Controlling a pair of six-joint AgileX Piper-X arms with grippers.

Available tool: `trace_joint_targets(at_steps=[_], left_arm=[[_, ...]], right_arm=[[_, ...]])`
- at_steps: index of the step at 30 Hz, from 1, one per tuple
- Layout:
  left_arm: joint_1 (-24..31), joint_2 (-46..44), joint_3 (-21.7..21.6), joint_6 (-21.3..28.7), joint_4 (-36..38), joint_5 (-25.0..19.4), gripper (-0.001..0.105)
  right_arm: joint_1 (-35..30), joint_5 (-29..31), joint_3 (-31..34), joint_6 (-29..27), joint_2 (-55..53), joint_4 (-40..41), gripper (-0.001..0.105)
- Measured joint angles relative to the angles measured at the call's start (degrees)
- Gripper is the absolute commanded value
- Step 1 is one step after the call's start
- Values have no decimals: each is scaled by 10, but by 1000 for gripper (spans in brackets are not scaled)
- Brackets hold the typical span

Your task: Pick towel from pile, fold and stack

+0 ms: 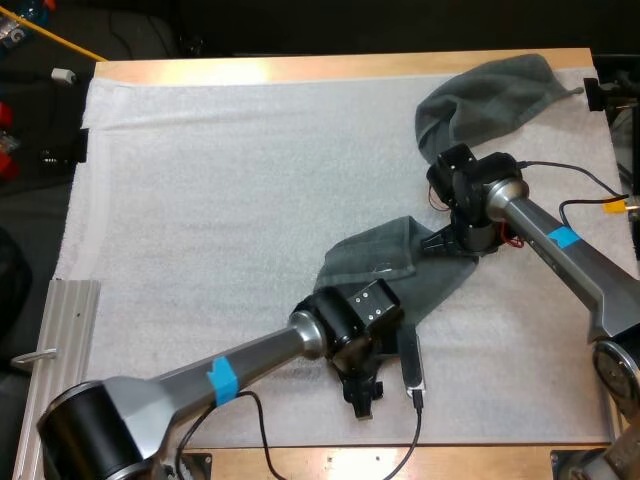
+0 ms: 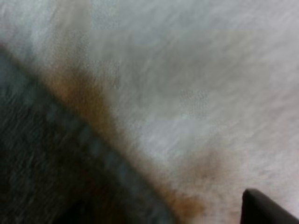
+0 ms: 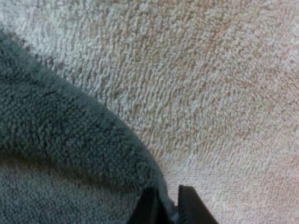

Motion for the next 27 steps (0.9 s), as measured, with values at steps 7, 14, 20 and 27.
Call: trace_joint_targets(at_steps=[7,14,20,27], left_arm=[[0,33,0,-17,-2,-35,60],[0,48,-2,-25,-3,-37,59],[0,48,-2,-30,-3,-40,26],[0,50,-2,-30,2,-42,0]], right_arm=[[0,0,0,0,0,0,0],[0,0,0,0,0,0,0],[0,0,0,0,0,0,0],[0,-4,0,0,0,0,0]])
